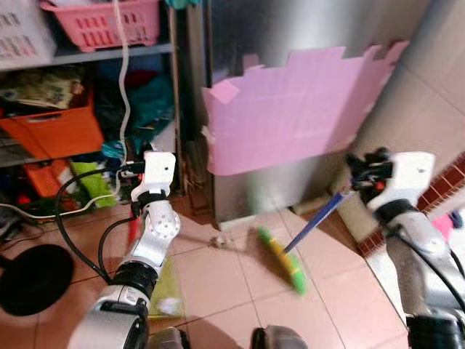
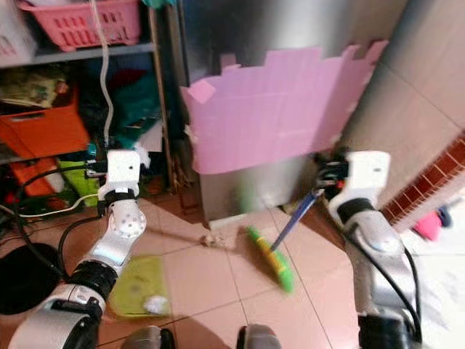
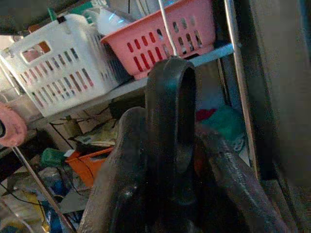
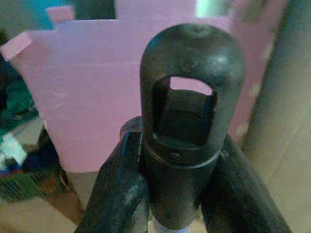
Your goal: Sweep floor
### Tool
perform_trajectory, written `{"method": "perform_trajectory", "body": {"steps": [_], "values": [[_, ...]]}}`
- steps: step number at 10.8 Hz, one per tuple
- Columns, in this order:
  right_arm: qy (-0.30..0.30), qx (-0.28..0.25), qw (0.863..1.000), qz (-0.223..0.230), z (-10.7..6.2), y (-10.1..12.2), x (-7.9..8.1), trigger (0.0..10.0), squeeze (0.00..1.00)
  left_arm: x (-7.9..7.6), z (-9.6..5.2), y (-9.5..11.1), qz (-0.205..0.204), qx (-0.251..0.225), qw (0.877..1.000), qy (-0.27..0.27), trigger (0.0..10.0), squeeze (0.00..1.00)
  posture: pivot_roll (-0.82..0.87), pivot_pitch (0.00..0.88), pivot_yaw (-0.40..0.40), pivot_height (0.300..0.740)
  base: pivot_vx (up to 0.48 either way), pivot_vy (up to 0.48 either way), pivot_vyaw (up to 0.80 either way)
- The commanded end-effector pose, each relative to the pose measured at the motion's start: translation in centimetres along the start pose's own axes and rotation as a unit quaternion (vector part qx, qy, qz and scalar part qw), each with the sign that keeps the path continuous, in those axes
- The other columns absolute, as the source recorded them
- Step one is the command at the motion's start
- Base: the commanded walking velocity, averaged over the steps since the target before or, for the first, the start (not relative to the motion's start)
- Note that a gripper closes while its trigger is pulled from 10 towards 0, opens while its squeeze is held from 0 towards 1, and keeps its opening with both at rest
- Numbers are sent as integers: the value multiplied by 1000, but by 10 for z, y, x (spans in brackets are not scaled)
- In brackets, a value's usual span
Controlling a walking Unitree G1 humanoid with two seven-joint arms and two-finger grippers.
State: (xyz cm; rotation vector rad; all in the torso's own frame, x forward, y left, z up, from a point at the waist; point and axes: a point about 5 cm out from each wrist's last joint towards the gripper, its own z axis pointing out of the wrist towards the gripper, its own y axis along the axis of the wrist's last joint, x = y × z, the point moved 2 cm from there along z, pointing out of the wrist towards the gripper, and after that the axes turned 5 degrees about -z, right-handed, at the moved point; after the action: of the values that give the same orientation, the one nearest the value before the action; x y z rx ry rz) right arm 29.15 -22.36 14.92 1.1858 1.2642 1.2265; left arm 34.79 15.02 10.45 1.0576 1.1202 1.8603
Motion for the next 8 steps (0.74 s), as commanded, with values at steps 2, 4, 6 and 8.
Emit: {"method": "perform_trajectory", "body": {"steps": [2, 4, 6, 8], "values": [[5, 4, 994, 106, -8, 8, 18, 10000, 0, -5, 7, 9, -11, -17, 1000, 9, 10000, 0, -323, 105, -28, 740, 0, 0, 0], [-2, 4, 988, 155, -16, 8, 27, 10000, 0, -16, 6, 17, -38, -27, 999, -2, 10000, 0, -320, 98, -38, 740, 0, 0, 0], [34, 0, 985, 169, -14, 19, 35, 10000, 0, -21, 5, 19, -43, -27, 999, -7, 10000, 0, -334, 85, -41, 740, 0, 0, 0], [138, -10, 980, 140, -13, 34, 46, 10000, 0, -23, 6, 20, -45, -27, 999, -8, 10000, 0, -333, 76, -43, 740, 0, 0, 0]]}}
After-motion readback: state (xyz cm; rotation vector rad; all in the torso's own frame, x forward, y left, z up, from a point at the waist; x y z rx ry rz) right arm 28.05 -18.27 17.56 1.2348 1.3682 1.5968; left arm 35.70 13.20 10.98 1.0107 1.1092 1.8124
